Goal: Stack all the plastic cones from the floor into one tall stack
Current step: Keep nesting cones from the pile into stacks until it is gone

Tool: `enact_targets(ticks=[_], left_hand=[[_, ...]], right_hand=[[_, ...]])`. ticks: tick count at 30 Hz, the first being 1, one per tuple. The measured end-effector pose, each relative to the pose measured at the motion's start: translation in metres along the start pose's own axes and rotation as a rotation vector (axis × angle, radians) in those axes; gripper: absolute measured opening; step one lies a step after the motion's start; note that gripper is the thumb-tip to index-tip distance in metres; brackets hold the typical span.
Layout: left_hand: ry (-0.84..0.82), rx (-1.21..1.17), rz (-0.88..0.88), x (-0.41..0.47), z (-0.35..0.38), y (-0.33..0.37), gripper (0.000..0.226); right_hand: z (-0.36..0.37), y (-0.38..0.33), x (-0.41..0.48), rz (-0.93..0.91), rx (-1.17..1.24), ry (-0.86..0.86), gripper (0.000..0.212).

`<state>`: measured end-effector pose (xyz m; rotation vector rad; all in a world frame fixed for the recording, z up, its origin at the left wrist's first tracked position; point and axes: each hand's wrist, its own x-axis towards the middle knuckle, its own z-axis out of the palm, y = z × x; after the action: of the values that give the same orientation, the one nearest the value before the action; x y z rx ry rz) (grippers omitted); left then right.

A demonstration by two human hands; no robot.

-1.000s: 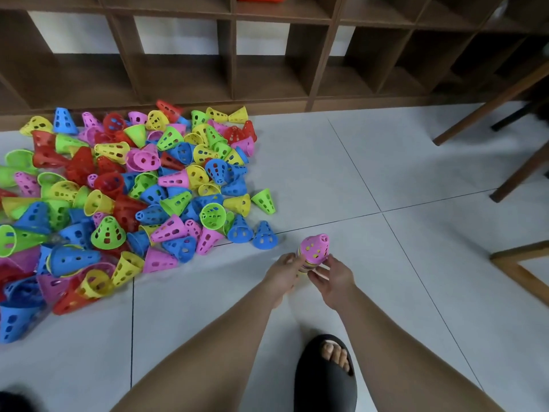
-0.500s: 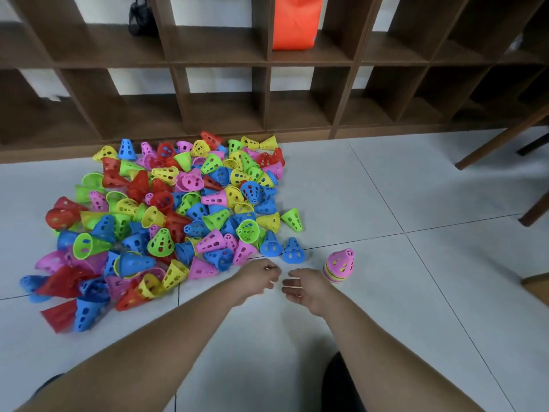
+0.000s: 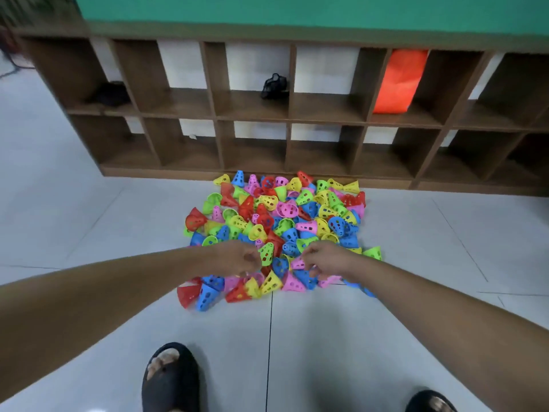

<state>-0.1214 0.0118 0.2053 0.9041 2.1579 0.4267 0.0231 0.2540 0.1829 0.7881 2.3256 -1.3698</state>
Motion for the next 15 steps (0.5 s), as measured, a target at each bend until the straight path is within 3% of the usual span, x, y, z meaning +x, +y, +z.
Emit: enact_targets(ticks=[5, 10, 15], left_hand=[[0.053, 0.031, -0.045, -0.082, -0.045, -0.06, 0.01], [0.135, -0.075, -0.138, -0.129, -0.057, -0.142, 0.014], [0.193, -0.215, -0.214, -0.131, -0.038, -0.186, 0.016]], right_hand=[[0.024, -0.091, -0.015, -0.16, -0.293, -0.171, 0.022], [0.041, -0.146, -0.027, -0.174, -0.594, -0.262, 0.025], [0.052, -0.172, -0.031, -0.206, -0.662, -0.338, 0.028]])
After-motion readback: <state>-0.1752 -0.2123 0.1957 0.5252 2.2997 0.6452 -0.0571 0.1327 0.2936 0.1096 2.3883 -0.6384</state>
